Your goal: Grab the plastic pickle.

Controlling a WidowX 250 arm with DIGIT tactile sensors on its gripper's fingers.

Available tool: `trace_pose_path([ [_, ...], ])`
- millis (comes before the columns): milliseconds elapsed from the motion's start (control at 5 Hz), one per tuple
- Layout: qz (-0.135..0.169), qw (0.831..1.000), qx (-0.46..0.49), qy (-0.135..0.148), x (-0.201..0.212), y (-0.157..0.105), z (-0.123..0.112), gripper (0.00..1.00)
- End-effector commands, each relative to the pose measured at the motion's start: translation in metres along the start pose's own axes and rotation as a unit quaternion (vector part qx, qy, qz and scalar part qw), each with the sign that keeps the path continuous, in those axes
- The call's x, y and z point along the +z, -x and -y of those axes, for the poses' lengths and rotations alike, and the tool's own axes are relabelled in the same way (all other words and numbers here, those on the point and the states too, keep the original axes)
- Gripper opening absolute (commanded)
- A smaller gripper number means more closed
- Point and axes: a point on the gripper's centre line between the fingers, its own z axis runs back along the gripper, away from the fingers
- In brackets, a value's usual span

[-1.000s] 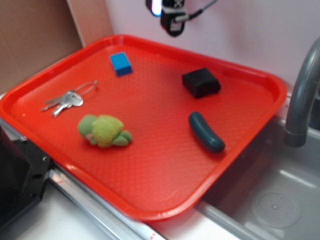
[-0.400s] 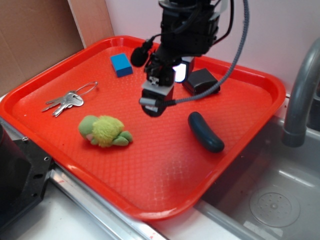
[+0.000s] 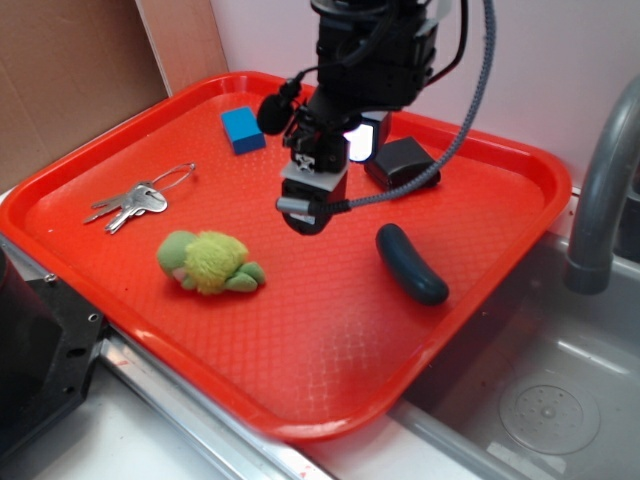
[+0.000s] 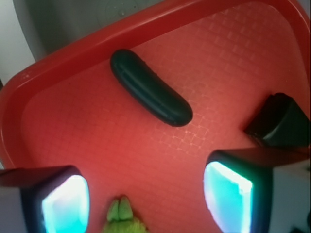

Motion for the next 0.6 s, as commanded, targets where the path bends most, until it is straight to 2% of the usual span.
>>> trace_pose_path([
  [0,0.023,1.000,0.000,-0.019,0.010,0.007,0.015,1.00],
  [200,0.023,1.000,0.000,-0.019,0.010,0.007,0.015,1.00],
  [400,0.010,0.995,-0.099,-0.018,-0.007,-0.040,0.007,1.00],
])
